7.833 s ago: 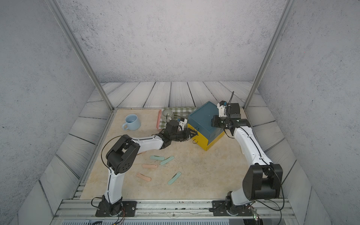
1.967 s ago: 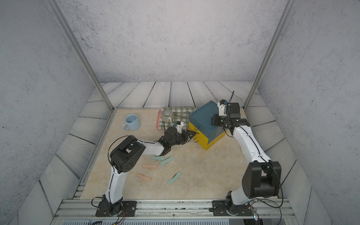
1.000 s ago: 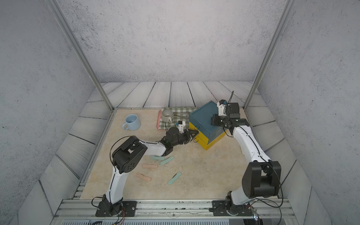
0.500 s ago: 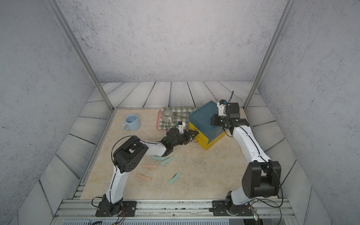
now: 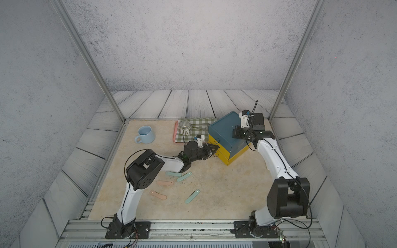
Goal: Place the fruit knives into the drawer by color
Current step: Open the drawer in the storage box.
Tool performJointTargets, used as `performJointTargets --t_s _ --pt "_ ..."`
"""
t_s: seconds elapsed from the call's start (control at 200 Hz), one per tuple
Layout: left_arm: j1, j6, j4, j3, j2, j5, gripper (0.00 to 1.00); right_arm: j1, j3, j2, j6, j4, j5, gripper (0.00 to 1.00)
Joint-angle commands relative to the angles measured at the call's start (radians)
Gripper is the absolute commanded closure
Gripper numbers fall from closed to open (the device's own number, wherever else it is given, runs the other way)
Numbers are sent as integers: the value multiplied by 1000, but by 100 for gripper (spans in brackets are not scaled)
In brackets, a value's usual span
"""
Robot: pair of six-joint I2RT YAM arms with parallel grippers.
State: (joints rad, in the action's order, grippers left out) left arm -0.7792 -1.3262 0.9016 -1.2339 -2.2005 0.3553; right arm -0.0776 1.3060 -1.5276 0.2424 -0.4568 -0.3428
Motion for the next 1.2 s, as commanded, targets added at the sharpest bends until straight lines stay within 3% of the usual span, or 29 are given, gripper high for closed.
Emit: performJointTargets --t_s 0.0,0.515,0.831,1.196 --pt "2 2 21 -42 -22 -8 77 -10 -105 -106 0 -349 57 96" --pt "3 -6 28 -79 -39 -20 100 -12 -106 -111 -2 -342 54 96" --pt "16 13 16 7 36 -15 100 -13 -100 -123 3 -350 77 96" --pt "35 58 3 201 199 -7 100 -13 -96 -125 6 -358 93 96"
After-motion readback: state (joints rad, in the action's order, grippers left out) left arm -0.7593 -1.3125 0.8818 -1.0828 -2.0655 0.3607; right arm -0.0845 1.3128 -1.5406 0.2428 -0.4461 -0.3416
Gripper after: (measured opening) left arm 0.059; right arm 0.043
